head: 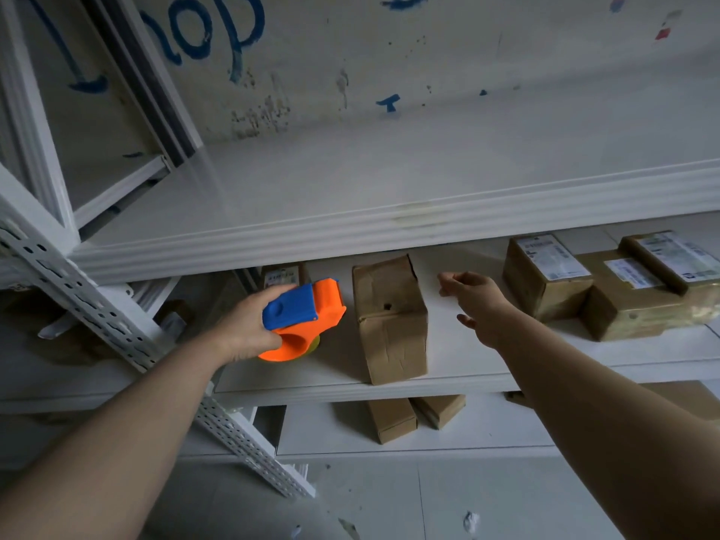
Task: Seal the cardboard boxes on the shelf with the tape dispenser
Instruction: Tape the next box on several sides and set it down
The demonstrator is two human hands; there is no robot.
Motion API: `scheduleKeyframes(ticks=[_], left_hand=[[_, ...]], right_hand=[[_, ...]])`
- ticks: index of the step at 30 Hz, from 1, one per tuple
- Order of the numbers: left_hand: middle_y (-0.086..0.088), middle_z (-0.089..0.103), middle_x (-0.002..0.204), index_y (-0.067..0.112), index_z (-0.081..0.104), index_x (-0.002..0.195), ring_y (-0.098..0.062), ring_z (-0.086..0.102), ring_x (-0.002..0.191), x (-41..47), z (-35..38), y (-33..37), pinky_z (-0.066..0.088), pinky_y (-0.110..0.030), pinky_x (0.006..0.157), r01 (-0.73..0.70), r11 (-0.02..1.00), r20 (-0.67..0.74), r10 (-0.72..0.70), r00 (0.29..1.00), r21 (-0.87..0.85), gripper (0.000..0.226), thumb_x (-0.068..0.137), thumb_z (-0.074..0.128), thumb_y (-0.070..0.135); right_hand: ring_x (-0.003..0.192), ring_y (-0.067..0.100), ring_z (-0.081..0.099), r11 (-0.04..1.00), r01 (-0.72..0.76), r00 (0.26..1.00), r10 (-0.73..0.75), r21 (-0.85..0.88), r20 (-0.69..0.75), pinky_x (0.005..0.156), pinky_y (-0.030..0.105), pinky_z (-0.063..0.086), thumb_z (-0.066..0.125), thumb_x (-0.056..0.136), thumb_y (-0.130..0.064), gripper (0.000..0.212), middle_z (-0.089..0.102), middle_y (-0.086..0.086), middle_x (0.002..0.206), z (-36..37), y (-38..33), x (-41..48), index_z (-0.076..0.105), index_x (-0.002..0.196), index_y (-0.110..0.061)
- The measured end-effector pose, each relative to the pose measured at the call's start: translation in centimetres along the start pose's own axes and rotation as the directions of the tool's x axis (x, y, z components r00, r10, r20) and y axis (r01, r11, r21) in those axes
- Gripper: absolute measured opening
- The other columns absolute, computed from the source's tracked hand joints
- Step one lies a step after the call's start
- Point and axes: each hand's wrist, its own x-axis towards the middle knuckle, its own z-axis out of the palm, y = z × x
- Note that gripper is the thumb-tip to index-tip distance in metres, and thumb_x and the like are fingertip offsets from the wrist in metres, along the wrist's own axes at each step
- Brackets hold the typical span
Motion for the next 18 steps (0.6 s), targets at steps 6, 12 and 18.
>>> scheduleKeyframes(ticks=[6,12,18], left_hand=[[0.006,0.058,0.109,0.038,0.043,0.131,-0.012,0.059,0.094,1.2,-0.4,-0.4,0.043,-0.026,0.07,-0.02,1.0,0.02,0.021,1.0,-0.012,0.085,0.068,0.065,-0.014],[0.001,0.057,0.116,0.031,0.042,0.139,-0.015,0.058,0.102,1.9,-0.2,-0.7,0.044,-0.027,0.075,-0.032,0.999,0.044,0.034,0.998,-0.035,0.089,0.067,0.065,-0.016],[0.0,0.056,0.118,0.028,0.041,0.141,-0.014,0.058,0.102,2.1,-0.2,-0.9,0.044,-0.022,0.074,-0.033,0.999,0.056,0.034,0.998,-0.016,0.088,0.068,0.063,-0.016]], right_hand=[[0.092,0.023,0.042,1.0,-0.015,1.0,0.015,0.007,-0.017,0.094,0.048,0.045,0.058,0.095,-0.03,0.028,0.062,0.0,0.092,0.5,0.1,0.3,0.061,0.11,-0.007],[0.091,0.022,0.042,1.0,-0.013,0.999,0.014,0.016,-0.037,0.066,0.03,0.038,0.059,0.094,-0.029,0.025,0.062,0.001,0.089,0.6,0.1,0.5,0.062,0.106,-0.007],[0.084,0.018,0.047,1.0,-0.025,0.999,0.025,-0.014,-0.026,0.063,0.027,0.037,0.06,0.094,-0.029,0.025,0.062,0.0,0.09,0.6,0.4,0.7,0.062,0.107,-0.007]])
